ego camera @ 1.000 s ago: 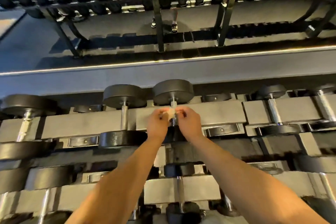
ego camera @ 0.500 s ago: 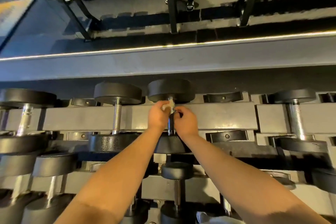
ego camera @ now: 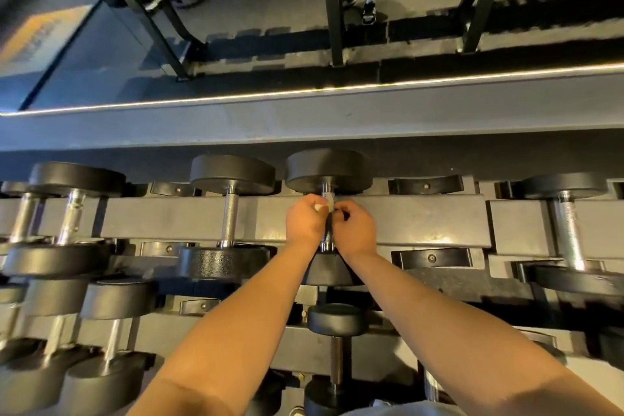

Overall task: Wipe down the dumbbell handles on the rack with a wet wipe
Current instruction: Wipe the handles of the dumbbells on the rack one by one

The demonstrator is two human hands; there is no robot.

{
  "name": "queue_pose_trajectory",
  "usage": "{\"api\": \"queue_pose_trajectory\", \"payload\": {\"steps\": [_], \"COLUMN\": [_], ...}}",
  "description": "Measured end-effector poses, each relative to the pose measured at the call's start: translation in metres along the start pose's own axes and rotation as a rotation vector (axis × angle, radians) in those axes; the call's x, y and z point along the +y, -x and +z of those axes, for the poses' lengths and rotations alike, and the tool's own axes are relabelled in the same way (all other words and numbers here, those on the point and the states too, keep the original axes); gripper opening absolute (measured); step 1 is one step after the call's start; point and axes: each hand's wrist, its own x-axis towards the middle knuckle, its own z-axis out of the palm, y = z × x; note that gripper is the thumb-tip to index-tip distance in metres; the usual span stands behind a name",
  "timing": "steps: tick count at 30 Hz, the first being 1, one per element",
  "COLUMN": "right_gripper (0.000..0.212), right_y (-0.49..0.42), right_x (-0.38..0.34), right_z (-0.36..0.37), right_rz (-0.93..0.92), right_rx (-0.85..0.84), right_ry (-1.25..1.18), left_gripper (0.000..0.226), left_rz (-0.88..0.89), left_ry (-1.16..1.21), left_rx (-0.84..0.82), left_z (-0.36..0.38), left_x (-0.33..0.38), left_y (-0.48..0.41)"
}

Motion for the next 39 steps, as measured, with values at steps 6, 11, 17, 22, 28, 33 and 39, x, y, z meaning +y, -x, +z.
{"api": "queue_pose_trajectory", "payload": {"steps": [6, 11, 17, 22, 28, 33, 39], "right_gripper": [0.018, 0.018, 0.02, 0.018, 0.018, 0.018, 0.018], "right_y": [-0.001, -0.001, -0.001, -0.004, -0.001, -0.002, -0.003], "right_x": [0.001, 0.003, 0.002, 0.005, 0.004, 0.007, 0.007], "right_z": [0.002, 0.002, 0.003, 0.004, 0.002, 0.004, 0.004], "right_rz": [0.016, 0.022, 0.017, 0.011, -0.007, -0.001, 0.005], "right_rx": [0.009, 0.001, 0.001, -0.003, 0.001, 0.003, 0.007], "right_ry": [-0.018, -0.013, -0.003, -0.024, -0.019, -0.023, -0.035], "left_gripper": [0.018, 0.02, 0.008, 0.021, 0.019, 0.016, 0.019], "left_rz": [0.036, 0.036, 0.037, 0.09, 0.068, 0.081, 0.043], "left_ry": [0.045, 0.103, 0.013, 0.11, 0.001, 0.088, 0.08], "left_rx": [0.043, -0.027, -0.018, 0.044, -0.033, 0.02, -0.004], "left_z": [-0.002, 0.002, 0.001, 0.0, 0.0, -0.004, 0.004], "left_x": [-0.005, -0.007, -0.016, -0.005, -0.019, -0.017, -0.014], "left_y": [-0.005, -0.013, -0.009, -0.018, -0.015, -0.018, -0.022]}}
